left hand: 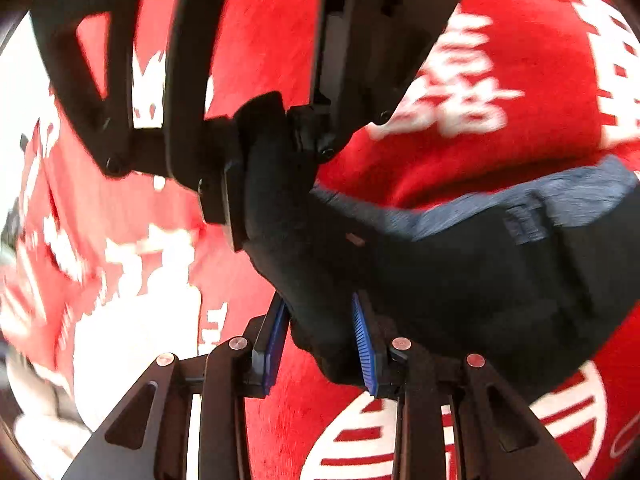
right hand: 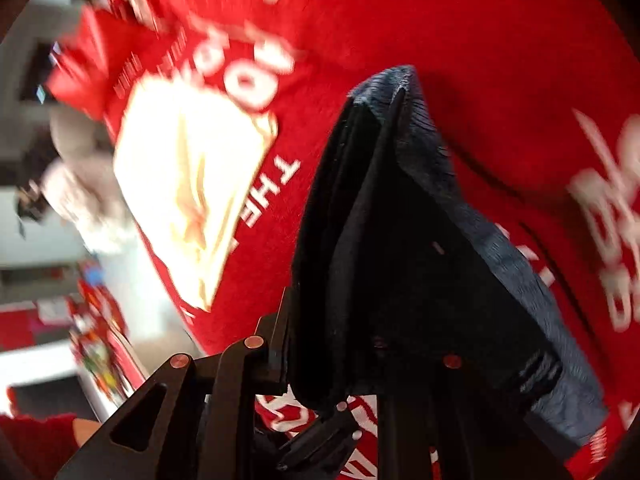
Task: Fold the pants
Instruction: 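Lower the folded trousers onto the bedspread and open both grippers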
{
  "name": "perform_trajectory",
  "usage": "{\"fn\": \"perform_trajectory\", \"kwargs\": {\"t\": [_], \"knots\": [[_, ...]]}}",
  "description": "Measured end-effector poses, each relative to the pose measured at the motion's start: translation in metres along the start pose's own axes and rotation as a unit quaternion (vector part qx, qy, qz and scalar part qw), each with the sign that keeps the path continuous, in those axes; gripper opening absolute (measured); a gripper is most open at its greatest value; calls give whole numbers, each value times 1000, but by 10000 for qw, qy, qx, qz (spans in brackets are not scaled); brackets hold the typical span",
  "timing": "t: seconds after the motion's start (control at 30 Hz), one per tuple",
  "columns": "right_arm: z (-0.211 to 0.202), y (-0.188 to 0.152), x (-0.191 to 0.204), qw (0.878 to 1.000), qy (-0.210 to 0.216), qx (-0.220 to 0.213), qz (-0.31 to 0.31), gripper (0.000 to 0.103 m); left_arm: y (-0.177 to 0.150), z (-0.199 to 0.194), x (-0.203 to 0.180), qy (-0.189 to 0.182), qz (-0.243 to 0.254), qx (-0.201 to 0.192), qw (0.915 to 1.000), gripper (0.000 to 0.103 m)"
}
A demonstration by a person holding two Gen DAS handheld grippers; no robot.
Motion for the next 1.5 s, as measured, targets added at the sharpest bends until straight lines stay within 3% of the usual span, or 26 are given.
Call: {"fn": "perform_trajectory", "kwargs": {"t": [0.17, 0.33, 0.4, 0.57, 0.67, 0.7, 0.73, 0.8, 0.83, 0.93, 1.0, 1.03, 1.13, 1.17, 1.2, 1.23, 1.37, 1.43, 1.5], "knots": [[-71, -86, -58, 9900, 588, -1221, 395, 20, 22, -57, -64, -469, 639, -547, 9954, 33], [-110, -187, -143, 9634, 1092, -2066, 1317, 20, 38, -93, -157, -1074, 1337, -721, 9825, 33], [-107, -231, -189, 9480, 1319, -2256, 1816, 20, 35, -93, -197, -1250, 1671, -653, 9758, 33], [-63, -299, -270, 9146, 1661, -2334, 2854, 20, 12, -79, -287, -1437, 2347, -218, 9611, 33], [-33, -322, -315, 8994, 1844, -2253, 3261, 20, -2, -73, -305, -1420, 2485, 75, 9581, 33], [-26, -325, -317, 8956, 1915, -2238, 3334, 20, -7, -72, -305, -1404, 2514, 90, 9576, 37], [-24, -326, -317, 8936, 1971, -2252, 3346, 20, -6, -74, -309, -1468, 2558, 87, 9555, 49], [-26, -330, -314, 8961, 1935, -2257, 3295, 26, -8, -82, -300, -1598, 2477, 192, 9554, 67], [-30, -329, -316, 8996, 1827, -2219, 3287, 30, -6, -87, -292, -1670, 2381, 265, 9564, 70], [-43, -326, -310, 9142, 1424, -1983, 3235, 39, -2, -95, -263, -1834, 2041, 433, 9606, 70], [-61, -319, -308, 9226, 1090, -2018, 3103, 48, 10, -90, -239, -1720, 1677, 498, 9694, 70], [-66, -318, -309, 9249, 963, -2054, 3050, 56, 17, -81, -226, -1658, 1355, 629, 9748, 70], [-66, -302, -318, 9313, 853, -1912, 2982, 60, 24, -38, -181, -1498, 552, 1119, 9808, 70], [-60, -294, -321, 9333, 975, -1751, 2981, 58, 27, -24, -170, -1412, 239, 1297, 9812, 70], [-55, -289, -321, 9360, 1009, -1645, 2943, 27, 26, -17, -161, -1402, 19, 1387, 9804, 70], [-53, -286, -317, 9386, 998, -1587, 2897, 13, 23, -14, -152, -1403, -121, 1447, 9794, 70], [-56, -297, -307, 9423, 631, -1702, 2814, 13, 8, -7, -164, -1653, -239, 1568, 9734, 71], [-44, -306, -309, 9441, 359, -1590, 2865, 13, 1, -6, -174, -1599, -277, 1496, 9753, 81], [-40, -312, -311, 9365, 500, -1732, 3008, 14, 0, -8, -167, -1618, -498, 1518, 9738, 81]]}}
Point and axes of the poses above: each gripper's, at about its wrist camera, not at the fingertips, and z roughly the way its jaws point, x to its left, y to its top, the point moved 3 cm from there along z, roughly the way its jaws point, and after that the axes turned 7 degrees about x, right-handed, at the moved point
